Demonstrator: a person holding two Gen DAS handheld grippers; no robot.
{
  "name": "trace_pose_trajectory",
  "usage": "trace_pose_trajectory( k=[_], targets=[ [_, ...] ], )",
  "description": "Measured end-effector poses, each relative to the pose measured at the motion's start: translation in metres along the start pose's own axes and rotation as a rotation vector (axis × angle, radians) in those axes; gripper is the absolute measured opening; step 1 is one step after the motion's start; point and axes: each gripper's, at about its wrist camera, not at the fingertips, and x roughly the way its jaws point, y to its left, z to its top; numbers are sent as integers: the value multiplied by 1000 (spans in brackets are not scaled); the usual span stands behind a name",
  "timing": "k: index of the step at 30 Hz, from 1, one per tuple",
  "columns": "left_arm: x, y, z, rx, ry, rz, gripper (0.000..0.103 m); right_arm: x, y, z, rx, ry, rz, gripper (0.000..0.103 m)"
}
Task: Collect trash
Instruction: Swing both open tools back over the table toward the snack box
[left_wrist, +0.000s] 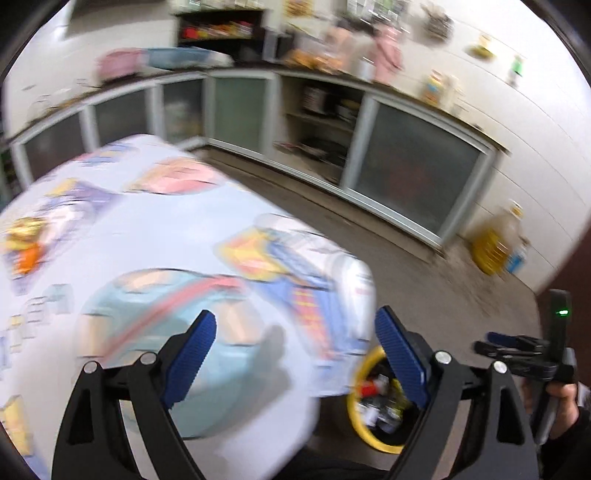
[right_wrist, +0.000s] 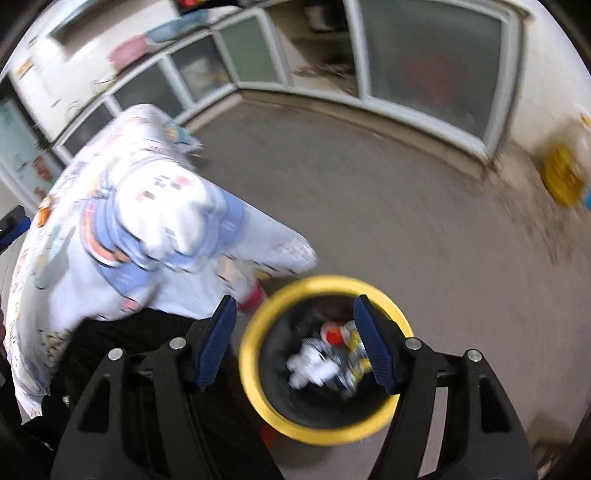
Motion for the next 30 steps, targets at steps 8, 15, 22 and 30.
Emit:
trace_pose_trajectory(
  k=[8,15,22,30],
  targets=[
    [-63,139,-1,-175,-126,315,90,0,125,81,-271,-55,159,63],
    [-78,232,-5,-346,-164,511,92,15,279,147,-557,-69,291,64],
    [-52,271,0,-427,-143,487,95,59,464,201,-859,30,390,71],
    [-20,286,15,-426,-149,486,95,152,600,230,-991,179,325,71]
  ],
)
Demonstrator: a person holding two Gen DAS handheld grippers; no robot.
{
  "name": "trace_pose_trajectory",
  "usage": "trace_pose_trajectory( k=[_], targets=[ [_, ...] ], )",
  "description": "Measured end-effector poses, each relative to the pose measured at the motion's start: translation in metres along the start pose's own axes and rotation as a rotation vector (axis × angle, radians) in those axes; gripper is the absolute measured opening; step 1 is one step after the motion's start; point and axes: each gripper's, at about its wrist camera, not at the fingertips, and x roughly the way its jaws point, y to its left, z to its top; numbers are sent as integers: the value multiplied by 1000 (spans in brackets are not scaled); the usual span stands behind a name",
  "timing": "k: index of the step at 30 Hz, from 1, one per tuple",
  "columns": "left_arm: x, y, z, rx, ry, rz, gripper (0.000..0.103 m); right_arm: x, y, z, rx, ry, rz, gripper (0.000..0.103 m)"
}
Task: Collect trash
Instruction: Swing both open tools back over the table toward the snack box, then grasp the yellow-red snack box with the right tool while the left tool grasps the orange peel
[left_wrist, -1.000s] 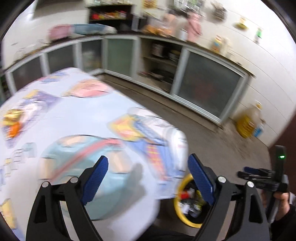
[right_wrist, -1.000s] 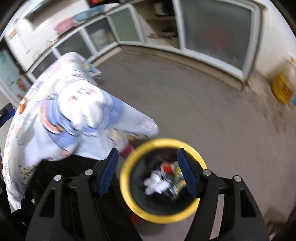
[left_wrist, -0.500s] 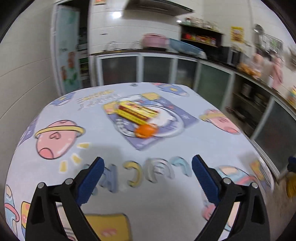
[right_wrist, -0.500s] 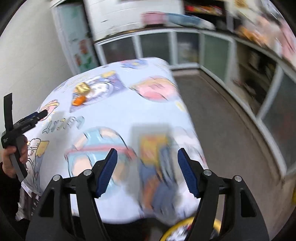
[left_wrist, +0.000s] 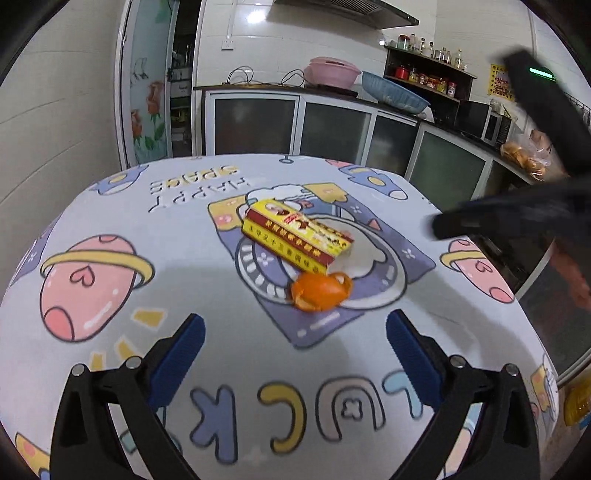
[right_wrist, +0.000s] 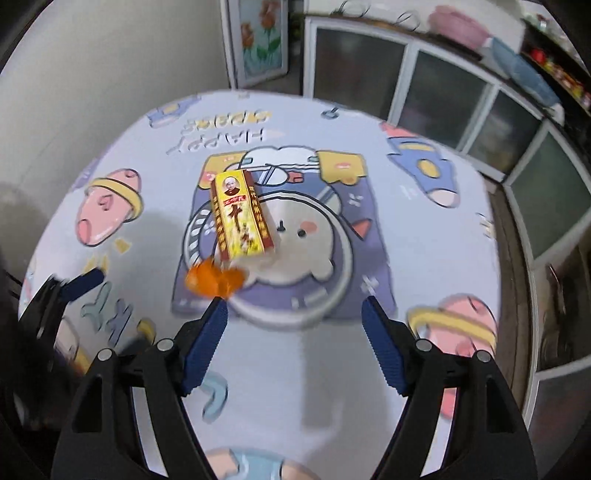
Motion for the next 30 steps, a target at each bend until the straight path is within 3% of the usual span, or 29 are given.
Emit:
trace_pose_trajectory(
  k=[9,19,27,30],
  targets=[
    [33,4,6,-22,54,-23,95,76,17,52,-15,159,26,73],
    [63,2,10,-44,142,-89,95,98,25,65,-23,207,66,81],
    [78,1,8,-84,178,-117,95,121,25,67,36,260,80,81],
    [81,1,7,-89,181,-117,89,125,26,65,50,268,101,81]
  ],
)
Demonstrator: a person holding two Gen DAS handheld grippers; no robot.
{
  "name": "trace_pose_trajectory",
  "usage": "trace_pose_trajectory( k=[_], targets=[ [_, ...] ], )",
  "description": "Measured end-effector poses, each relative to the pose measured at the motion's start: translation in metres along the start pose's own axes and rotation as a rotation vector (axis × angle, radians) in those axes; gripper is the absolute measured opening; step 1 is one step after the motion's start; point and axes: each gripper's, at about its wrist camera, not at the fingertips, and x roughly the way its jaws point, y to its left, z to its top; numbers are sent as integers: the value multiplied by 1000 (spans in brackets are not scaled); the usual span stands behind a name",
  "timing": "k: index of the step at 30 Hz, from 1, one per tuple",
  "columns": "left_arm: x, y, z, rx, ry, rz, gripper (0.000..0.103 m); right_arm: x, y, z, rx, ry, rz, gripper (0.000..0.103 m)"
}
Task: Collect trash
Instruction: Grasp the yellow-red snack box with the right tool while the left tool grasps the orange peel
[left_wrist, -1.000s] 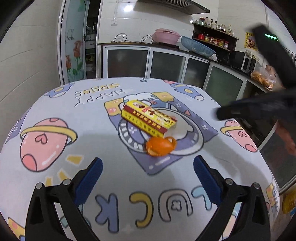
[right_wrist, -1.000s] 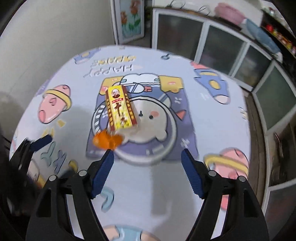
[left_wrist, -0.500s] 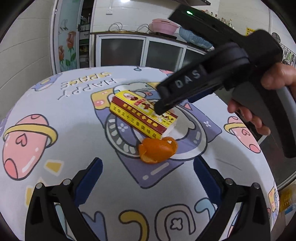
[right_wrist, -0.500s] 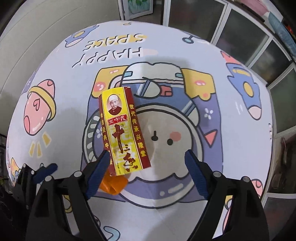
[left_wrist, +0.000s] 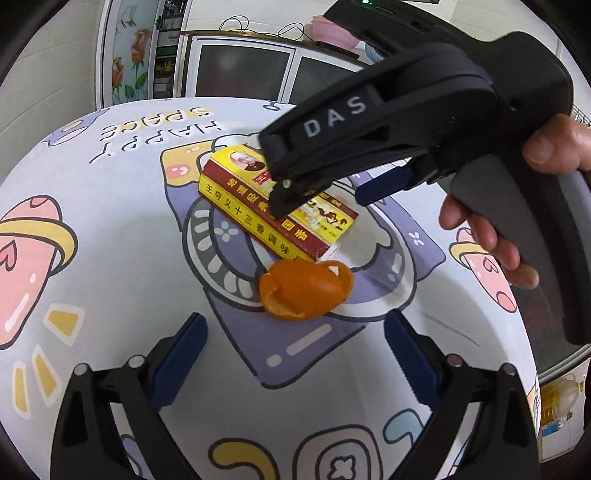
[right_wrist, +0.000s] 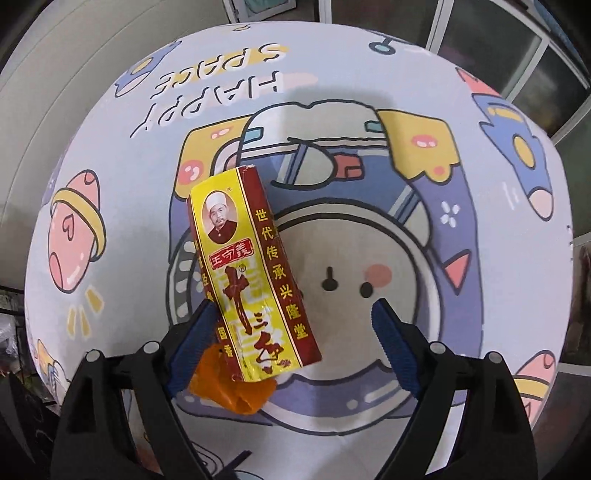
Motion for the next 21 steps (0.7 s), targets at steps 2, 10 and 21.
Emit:
trace_pose_trajectory(
  k=[2,10,21],
  targets=[
    [2,-1,0,5,0,2,78,2,1,0,-3,6,5,81],
    [7,5,-2,-16,13,5,36,7,5,0,3,30,49,53],
    [2,6,-7,-44,12,-47,0,-6,6,-5,20,-5,54,40]
  ],
)
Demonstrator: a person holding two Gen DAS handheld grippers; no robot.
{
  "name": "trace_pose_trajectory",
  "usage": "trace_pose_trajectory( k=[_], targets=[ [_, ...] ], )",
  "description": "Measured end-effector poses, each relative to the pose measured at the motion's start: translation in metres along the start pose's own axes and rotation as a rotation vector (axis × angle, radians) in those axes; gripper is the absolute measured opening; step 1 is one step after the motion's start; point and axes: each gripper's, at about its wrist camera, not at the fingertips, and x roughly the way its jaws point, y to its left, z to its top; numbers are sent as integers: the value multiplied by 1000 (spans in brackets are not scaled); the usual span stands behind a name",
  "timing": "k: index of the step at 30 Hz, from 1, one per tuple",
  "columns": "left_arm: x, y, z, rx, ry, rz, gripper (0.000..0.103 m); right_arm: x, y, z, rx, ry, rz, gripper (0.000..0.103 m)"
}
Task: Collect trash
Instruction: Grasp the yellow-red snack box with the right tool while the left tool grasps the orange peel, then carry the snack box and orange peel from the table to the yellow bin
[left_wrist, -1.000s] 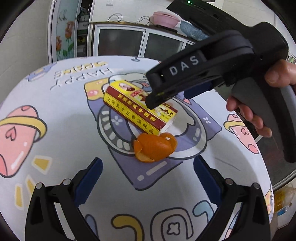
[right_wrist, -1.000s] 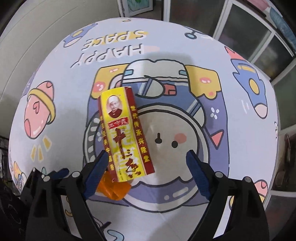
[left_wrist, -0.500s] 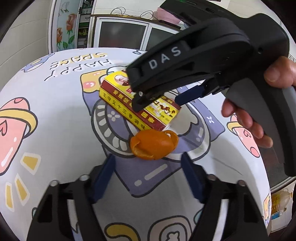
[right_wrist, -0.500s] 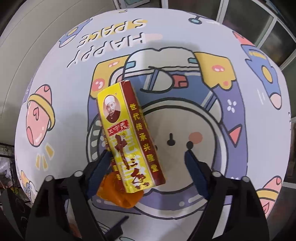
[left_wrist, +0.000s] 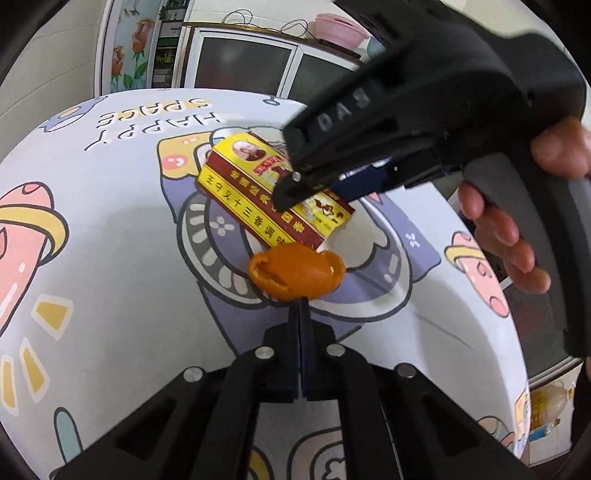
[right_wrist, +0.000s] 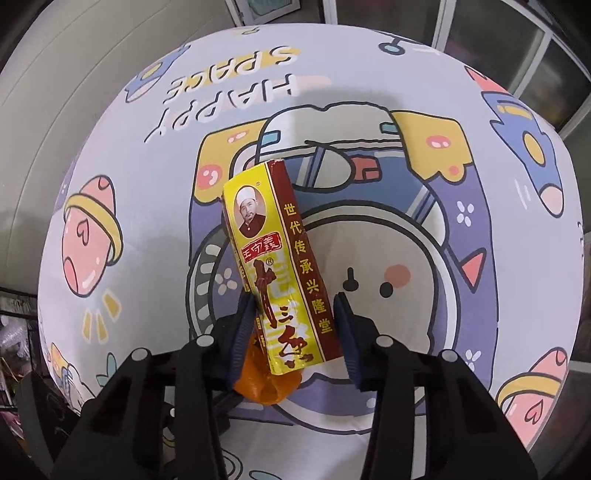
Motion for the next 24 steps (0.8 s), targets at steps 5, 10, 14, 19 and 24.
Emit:
trace_pose_trajectory(
  k=[5,10,14,19,24],
  targets=[
    [-11,-2,1,5,-17,-12,0,-7,3,-5,-14,-17,-21,37],
    [-22,-7,0,23,-28,-25,0,-15,5,-7,-6,-39,-40,35],
    [-24,-3,0,10,-24,-22,0,-24,4,-8,12,-57,-49,35],
    [-30,-5,2,31,-43,-9,0,-38,0,-11,30,-82,-48,34],
    [-30,-9,6,86,-24,-31,44,-53,-13,-12,65,-122,-19,34]
  ],
)
